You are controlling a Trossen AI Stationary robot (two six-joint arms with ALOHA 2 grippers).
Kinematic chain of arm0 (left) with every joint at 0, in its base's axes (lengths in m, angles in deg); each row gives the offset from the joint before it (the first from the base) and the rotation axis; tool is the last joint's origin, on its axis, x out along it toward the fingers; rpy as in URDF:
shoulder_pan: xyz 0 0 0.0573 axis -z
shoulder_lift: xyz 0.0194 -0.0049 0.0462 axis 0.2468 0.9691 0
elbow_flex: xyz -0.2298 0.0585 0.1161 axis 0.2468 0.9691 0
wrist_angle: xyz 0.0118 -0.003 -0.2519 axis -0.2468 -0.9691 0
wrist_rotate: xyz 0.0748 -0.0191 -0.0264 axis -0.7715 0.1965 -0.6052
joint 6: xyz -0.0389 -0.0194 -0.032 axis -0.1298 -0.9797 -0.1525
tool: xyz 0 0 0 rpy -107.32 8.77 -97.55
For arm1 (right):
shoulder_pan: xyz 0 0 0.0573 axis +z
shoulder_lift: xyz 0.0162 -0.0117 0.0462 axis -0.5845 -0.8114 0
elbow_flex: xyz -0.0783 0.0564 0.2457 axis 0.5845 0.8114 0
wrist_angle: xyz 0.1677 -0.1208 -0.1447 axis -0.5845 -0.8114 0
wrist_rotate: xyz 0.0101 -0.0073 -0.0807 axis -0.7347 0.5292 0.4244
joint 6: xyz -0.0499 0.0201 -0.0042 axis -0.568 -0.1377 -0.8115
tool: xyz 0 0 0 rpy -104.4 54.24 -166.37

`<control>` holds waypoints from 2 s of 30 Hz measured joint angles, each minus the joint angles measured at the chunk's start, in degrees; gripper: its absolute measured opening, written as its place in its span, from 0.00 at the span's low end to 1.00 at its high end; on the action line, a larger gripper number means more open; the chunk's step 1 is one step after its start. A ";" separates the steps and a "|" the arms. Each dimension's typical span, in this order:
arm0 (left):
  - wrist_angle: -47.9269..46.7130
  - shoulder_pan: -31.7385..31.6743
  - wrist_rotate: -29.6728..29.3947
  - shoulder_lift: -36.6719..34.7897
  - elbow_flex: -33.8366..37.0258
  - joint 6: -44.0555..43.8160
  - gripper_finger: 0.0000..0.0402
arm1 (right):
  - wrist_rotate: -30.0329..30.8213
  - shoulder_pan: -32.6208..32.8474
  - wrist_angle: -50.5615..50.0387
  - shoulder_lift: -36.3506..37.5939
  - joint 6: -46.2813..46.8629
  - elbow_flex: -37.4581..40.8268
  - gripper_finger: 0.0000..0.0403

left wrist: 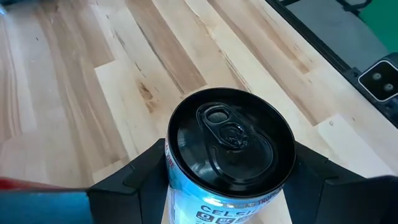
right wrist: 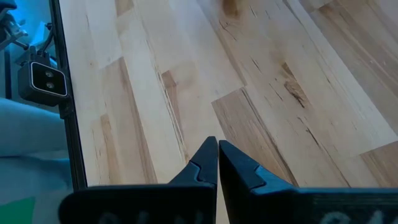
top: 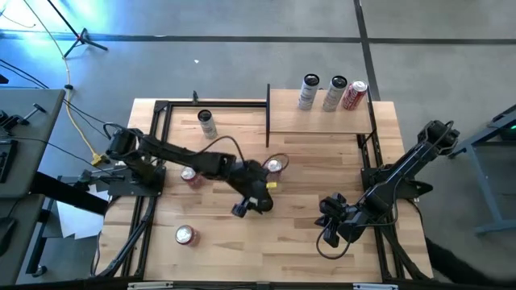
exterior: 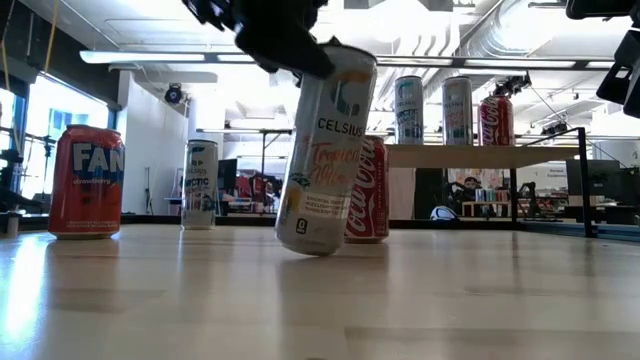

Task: Place canned beverage on shelf
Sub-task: Move the white soda can to the center of the table

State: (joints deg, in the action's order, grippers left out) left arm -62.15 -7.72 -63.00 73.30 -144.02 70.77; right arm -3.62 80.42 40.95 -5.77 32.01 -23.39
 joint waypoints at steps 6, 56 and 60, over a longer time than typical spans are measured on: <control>-0.47 -4.02 6.28 0.10 0.07 2.91 0.53 | 0.02 0.01 0.00 -0.01 -0.09 0.00 0.00; 15.89 -23.00 15.22 -19.73 27.18 6.90 0.54 | -0.24 0.01 -0.02 0.02 0.22 0.00 0.00; 16.75 -23.17 15.33 -19.69 27.18 7.02 0.54 | -0.23 0.00 -0.02 0.02 0.23 -0.01 0.00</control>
State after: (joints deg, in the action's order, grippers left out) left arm -45.40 -30.89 -47.67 53.61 -116.85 77.79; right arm -3.85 80.42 40.93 -5.76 32.25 -23.40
